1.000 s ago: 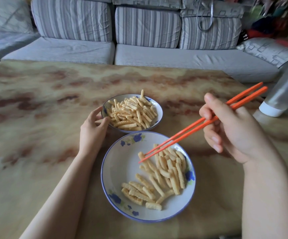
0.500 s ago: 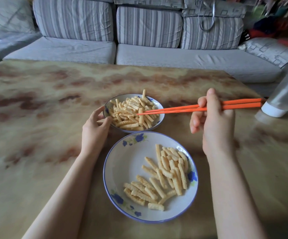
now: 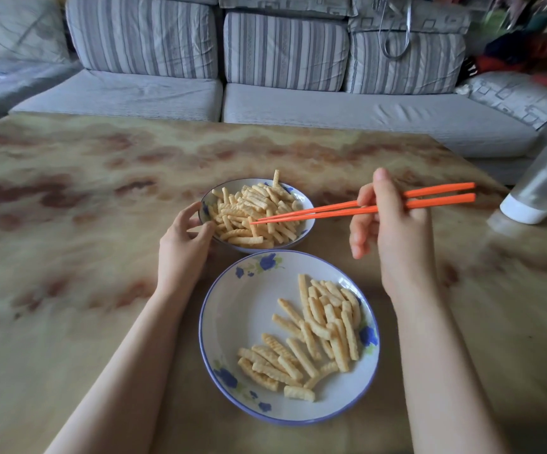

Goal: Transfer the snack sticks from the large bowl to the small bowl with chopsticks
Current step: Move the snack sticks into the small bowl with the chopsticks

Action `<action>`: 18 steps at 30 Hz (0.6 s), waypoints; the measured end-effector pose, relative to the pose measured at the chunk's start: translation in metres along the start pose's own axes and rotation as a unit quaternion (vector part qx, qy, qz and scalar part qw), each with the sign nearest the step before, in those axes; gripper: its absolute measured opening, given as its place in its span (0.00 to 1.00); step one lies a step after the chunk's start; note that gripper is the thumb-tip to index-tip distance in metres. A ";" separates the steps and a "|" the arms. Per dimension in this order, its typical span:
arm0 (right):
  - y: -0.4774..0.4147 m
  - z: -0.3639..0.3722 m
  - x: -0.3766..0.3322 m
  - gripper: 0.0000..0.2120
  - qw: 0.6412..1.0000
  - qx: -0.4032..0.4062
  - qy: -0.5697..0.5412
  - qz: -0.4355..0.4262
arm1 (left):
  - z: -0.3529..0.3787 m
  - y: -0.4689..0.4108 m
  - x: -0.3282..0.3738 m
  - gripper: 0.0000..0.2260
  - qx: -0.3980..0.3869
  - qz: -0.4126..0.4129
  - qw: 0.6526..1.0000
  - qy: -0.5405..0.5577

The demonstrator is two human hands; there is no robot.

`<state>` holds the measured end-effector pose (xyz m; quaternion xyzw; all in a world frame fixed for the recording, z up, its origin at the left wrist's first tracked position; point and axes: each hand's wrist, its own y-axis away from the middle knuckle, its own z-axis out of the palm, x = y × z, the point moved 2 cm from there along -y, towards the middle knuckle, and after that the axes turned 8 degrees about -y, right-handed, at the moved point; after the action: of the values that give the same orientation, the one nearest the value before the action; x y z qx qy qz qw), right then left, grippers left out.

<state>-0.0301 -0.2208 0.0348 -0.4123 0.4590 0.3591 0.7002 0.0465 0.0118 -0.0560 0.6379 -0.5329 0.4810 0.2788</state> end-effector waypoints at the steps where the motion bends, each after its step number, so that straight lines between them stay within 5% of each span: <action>1: 0.000 -0.004 -0.004 0.20 1.000 -0.007 0.003 0.000 | 0.000 0.000 0.000 0.18 0.000 0.001 1.000 0.000; 18: 0.014 -0.039 -0.042 0.19 0.971 -0.182 0.134 0.074 | -0.001 -0.001 -0.001 0.18 0.001 0.005 1.000 -0.012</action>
<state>-0.0698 -0.2558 0.0609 -0.5422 0.5051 0.4292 0.5164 0.0471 0.0129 -0.0564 0.6412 -0.5388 0.4753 0.2694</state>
